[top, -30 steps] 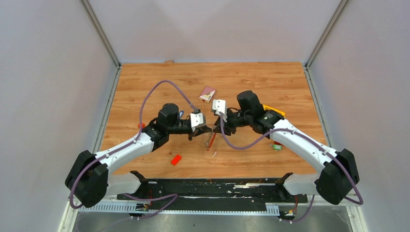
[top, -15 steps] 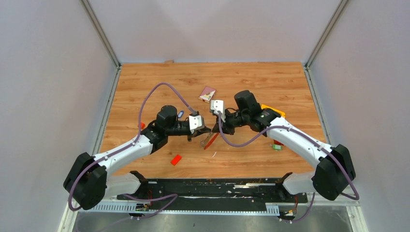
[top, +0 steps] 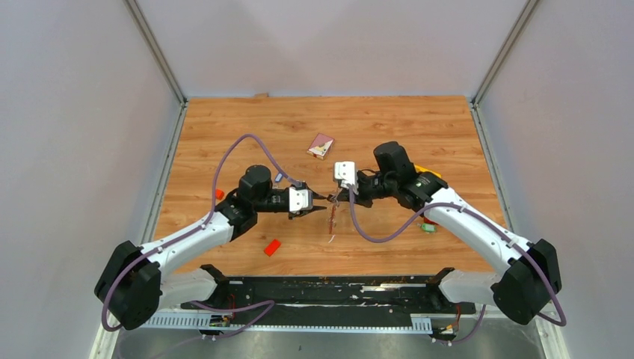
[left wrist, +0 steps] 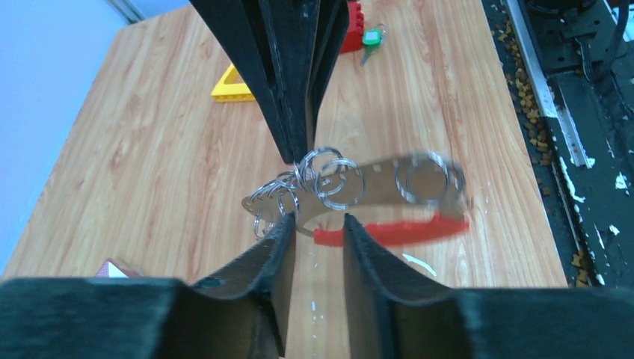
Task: Put the keys on the keyring
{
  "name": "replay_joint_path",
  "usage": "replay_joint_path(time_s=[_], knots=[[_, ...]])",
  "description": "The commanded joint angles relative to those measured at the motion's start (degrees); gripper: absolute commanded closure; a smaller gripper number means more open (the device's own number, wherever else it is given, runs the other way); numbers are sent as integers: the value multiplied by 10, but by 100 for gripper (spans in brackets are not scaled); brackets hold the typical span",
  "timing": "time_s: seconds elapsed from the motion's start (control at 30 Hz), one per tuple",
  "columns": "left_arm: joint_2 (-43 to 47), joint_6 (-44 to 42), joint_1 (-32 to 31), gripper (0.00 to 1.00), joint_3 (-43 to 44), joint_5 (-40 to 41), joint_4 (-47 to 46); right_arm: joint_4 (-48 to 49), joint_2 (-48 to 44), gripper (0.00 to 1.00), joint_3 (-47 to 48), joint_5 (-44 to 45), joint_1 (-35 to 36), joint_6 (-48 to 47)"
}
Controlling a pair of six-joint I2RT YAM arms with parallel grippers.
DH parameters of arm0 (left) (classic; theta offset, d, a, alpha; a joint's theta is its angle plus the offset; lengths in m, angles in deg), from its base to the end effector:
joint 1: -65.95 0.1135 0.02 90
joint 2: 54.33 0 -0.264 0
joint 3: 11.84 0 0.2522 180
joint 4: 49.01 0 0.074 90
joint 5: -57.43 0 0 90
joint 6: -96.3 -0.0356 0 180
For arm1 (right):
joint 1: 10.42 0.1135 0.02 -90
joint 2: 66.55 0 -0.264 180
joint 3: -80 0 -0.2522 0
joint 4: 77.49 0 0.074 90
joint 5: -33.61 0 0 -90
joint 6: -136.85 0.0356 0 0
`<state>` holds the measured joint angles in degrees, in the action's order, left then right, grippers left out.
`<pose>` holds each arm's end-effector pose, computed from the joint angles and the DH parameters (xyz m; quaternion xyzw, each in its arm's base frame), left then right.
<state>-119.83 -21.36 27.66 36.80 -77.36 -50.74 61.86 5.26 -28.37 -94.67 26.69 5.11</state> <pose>0.1789 -0.1732 0.2547 0.5939 0.4898 -0.3533 0.5316 0.1996 0.1786 0.2969 -0.6509 0.5770 0.2820 0.4048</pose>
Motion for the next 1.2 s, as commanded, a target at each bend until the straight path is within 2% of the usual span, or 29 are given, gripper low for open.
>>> replay_joint_path(time_s=[0.0, 0.13, 0.27, 0.53, 0.7, 0.97, 1.17], knots=[[10, -49, -3, 59, 9, -16, 28, 0, -32, 100, -17, 7, -5, -61], [3, -44, -3, 54, 12, -12, 20, 11, -51, 100, -33, -6, -5, -74], [-16, -35, -3, 55, 21, -17, 9, 12, -53, 100, -36, -32, -5, -76], [-43, -74, -3, 56, 30, -2, 24, 3, -63, 100, -33, -52, -5, -73], [-51, -47, -3, 52, 16, -6, -35, 9, -63, 100, -31, -64, -7, -53], [-43, -21, -17, 48, -3, 54, -92, 21, -46, 100, -17, -60, -12, -7], [-53, -40, -34, 48, -1, 70, -92, 24, -42, 100, -12, -72, -14, 9]])
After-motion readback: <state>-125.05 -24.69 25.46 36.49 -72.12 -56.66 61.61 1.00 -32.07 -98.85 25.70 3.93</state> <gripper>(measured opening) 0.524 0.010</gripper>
